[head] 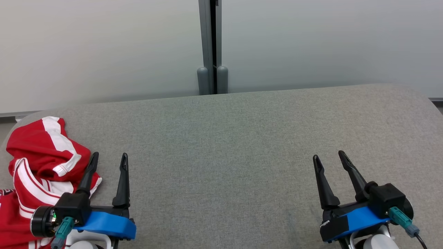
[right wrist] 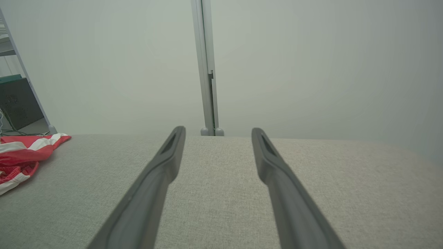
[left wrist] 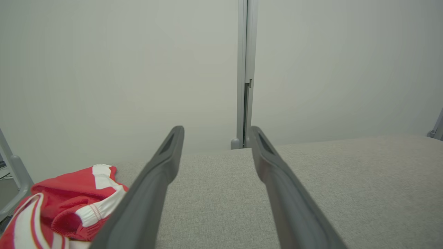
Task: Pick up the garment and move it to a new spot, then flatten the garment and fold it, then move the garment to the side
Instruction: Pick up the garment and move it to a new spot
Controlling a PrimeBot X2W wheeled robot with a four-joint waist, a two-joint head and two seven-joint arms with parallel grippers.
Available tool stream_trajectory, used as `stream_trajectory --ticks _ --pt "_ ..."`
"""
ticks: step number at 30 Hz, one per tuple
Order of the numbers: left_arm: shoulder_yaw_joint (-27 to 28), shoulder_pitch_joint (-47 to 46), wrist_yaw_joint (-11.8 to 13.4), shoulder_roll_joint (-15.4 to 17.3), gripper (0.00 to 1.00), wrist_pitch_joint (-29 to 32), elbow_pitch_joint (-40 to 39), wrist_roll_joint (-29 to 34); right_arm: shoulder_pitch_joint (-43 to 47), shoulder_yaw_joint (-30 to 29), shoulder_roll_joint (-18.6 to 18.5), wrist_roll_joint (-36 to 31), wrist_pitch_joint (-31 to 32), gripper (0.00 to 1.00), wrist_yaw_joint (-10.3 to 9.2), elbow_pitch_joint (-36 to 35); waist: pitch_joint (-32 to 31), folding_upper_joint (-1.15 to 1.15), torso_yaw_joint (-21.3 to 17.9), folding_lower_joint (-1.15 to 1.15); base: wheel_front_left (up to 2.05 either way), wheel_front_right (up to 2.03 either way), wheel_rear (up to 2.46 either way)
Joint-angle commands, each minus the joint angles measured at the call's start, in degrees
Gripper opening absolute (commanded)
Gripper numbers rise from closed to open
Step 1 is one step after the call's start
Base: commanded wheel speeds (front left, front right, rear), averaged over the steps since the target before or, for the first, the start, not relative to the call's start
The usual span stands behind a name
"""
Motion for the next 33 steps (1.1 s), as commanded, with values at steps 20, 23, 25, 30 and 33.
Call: stream_trajectory --ticks 20,23,25,30,33 --pt "4.6 -2.1 0.4 -1.1 1.0 -0.2 4.1 0.3 0.0 2.2 -0.3 1.9 -0.3 1.0 0.0 -0.7 0.6 0.0 9.4 0.0 0.0 0.0 0.0" --pt "5.2 -2.1 0.3 -1.4 1.0 -0.2 4.6 0.2 -0.5 3.9 -0.3 2.6 -0.3 1.0 0.0 -0.6 0.7 0.0 12.6 0.0 0.0 0.0 0.0" --pt "5.5 -2.3 0.2 -1.4 1.0 -0.2 5.1 0.2 -1.0 4.7 -0.3 3.2 -0.3 1.0 0.0 -0.4 0.9 0.0 14.9 0.0 0.0 0.0 0.0" --pt "6.4 -2.9 0.0 -1.4 1.0 -0.2 6.9 -0.6 -1.7 6.9 -0.3 4.1 -0.3 1.0 0.0 0.1 1.3 0.0 20.5 0.0 0.0 0.0 0.0" --pt "6.2 -3.2 0.0 -1.4 1.0 -0.2 8.4 -0.4 -1.9 7.6 -0.3 4.3 -0.3 1.0 0.0 0.5 1.4 0.0 23.8 0.0 0.0 0.0 0.0"
